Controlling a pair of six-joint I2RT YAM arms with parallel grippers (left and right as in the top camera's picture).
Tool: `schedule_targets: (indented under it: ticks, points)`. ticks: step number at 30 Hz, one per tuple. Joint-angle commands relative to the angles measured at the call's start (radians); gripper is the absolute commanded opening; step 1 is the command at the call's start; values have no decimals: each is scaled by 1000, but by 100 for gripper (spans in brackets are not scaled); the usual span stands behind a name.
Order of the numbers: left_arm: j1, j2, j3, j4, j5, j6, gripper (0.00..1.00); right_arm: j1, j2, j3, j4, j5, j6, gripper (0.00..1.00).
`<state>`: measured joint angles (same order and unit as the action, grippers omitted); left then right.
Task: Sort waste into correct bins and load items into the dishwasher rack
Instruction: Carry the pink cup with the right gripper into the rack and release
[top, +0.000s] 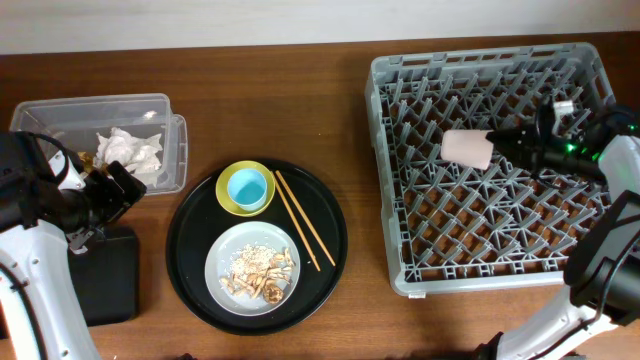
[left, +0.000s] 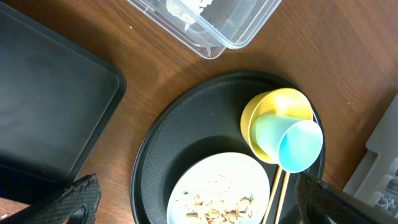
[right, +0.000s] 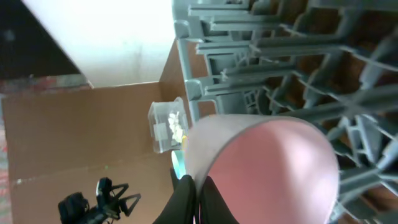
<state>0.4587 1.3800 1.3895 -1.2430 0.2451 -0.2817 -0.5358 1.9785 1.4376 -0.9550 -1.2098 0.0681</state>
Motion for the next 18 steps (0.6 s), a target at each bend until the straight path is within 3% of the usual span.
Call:
schedule_targets:
  ticks: [1, 6, 11, 18]
  points:
    - [5, -10, 3, 0, -7, -10, 99, -33, 2, -7, -35, 196, -8, 4]
    - [5, -10, 3, 0, -7, -10, 100, -81, -35, -7, -51, 231, -11, 5]
    - [5, -10, 3, 0, -7, -10, 99, -94, -101, 9, -92, 371, -10, 13]
    - [5, -10, 3, 0, -7, -10, 99, -93, -251, 88, -170, 593, 52, 14]
